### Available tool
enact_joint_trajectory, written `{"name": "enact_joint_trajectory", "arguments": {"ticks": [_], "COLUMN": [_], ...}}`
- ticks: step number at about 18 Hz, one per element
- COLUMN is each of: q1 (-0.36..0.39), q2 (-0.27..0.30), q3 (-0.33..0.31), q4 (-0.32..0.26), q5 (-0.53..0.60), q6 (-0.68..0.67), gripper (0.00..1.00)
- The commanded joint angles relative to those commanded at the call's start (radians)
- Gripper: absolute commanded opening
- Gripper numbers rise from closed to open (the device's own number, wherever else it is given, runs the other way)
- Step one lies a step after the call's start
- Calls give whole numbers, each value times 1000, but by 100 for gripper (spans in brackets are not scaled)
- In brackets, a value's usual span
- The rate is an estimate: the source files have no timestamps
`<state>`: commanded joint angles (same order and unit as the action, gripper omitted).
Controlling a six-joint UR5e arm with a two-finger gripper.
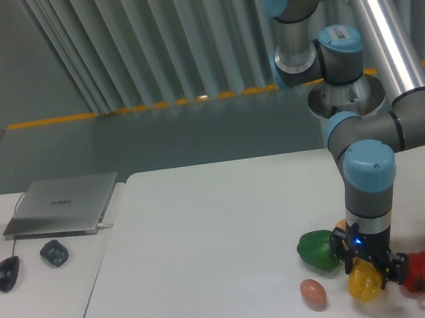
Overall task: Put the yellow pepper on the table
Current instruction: 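Set the yellow pepper on the table beside the red pepper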
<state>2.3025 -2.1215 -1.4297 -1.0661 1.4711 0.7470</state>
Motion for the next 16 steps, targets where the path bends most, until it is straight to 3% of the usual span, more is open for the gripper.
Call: {"name": "enact_joint_trajectory", "arguments": {"ticks": [3, 4, 16], "q1": [-2, -2, -9], "q2": [2, 2, 9], "q3": [-3, -3, -14], "q4": [2, 2, 18], "q5": [0, 0, 89], "q6": [2, 3, 35], "gripper": [86, 99, 100]}}
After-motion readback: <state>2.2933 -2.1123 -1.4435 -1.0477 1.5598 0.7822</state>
